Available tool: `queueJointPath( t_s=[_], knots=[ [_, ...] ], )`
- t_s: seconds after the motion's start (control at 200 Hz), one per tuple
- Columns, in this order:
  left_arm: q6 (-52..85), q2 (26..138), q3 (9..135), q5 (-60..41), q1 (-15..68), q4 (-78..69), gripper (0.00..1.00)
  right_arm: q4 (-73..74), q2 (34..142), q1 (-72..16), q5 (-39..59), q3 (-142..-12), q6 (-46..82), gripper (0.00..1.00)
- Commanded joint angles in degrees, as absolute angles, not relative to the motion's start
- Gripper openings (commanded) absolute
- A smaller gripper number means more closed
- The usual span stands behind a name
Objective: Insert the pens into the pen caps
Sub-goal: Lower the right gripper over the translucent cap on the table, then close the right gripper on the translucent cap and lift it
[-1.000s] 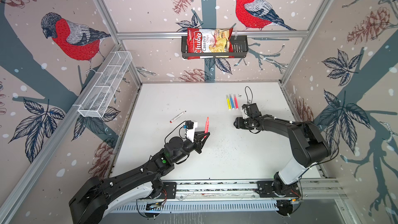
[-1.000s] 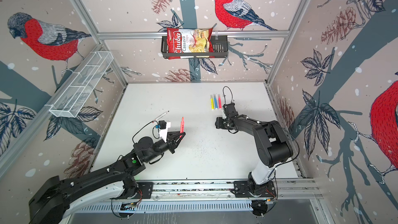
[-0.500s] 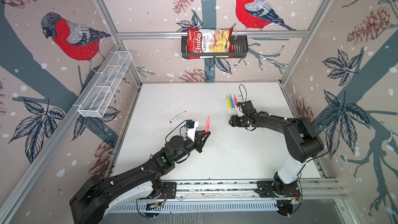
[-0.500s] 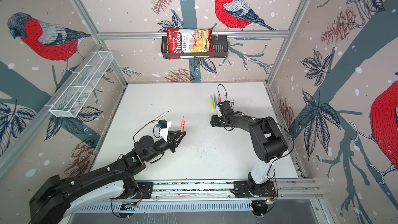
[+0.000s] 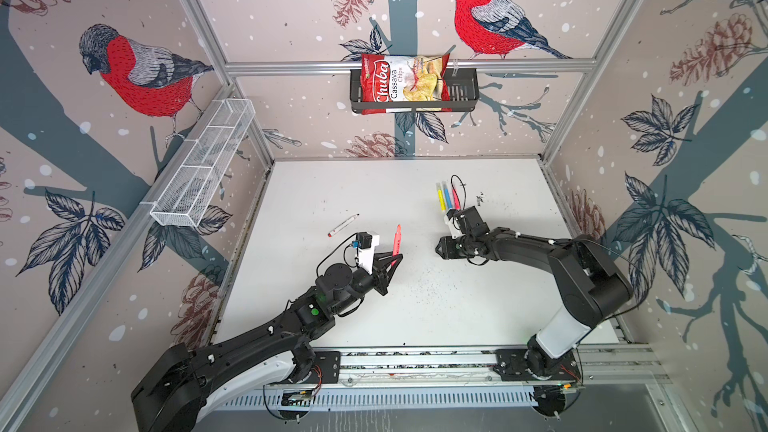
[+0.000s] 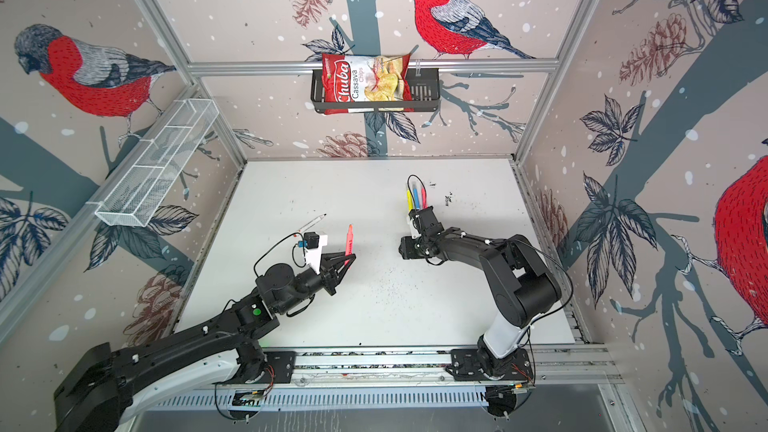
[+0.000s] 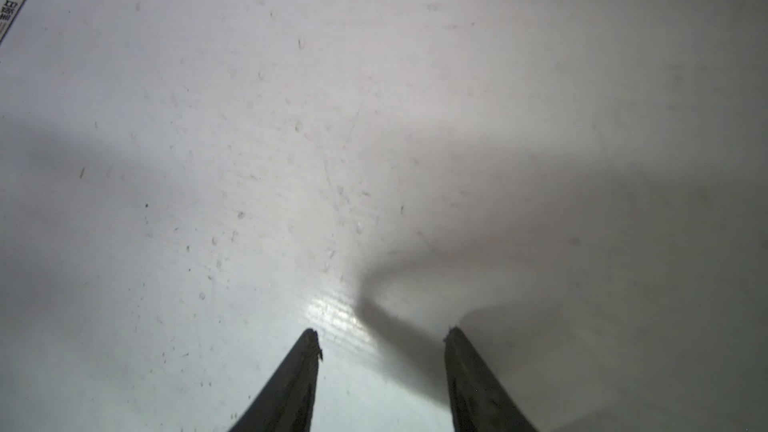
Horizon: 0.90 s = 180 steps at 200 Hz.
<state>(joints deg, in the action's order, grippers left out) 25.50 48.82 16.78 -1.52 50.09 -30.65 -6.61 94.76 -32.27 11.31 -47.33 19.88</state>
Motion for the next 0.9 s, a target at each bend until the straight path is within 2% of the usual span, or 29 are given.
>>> queueJointPath(
  t_s=[0.0, 0.16, 0.365, 0.62, 0.895],
  knots=[
    [25.2, 49.0, 16.5, -1.8, 50.1, -32.6, 0.01, -7.8, 92.1, -33.0, 9.4, -46.4, 21.7, 0.51],
    [25.5, 49.1, 16.3, -2.1, 50.0, -33.1, 0.01, -10.1, 88.0, -33.2, 6.4, -47.0, 22.6, 0.53],
    [25.5, 48.0, 16.3, -2.0, 50.0, -32.4, 0.02, -15.4, 88.1, -32.9, -3.2, -50.1, 28.7, 0.64],
    [26.0, 45.7, 15.2, -1.8, 50.0, -31.3, 0.02, -17.2, 93.6, -33.5, -4.7, -51.1, 36.7, 0.6],
    [25.9, 44.1, 14.7, -1.8, 50.0, -30.5, 0.02, -16.5, 96.9, -33.4, -4.7, -52.4, 37.1, 0.6]
  ],
)
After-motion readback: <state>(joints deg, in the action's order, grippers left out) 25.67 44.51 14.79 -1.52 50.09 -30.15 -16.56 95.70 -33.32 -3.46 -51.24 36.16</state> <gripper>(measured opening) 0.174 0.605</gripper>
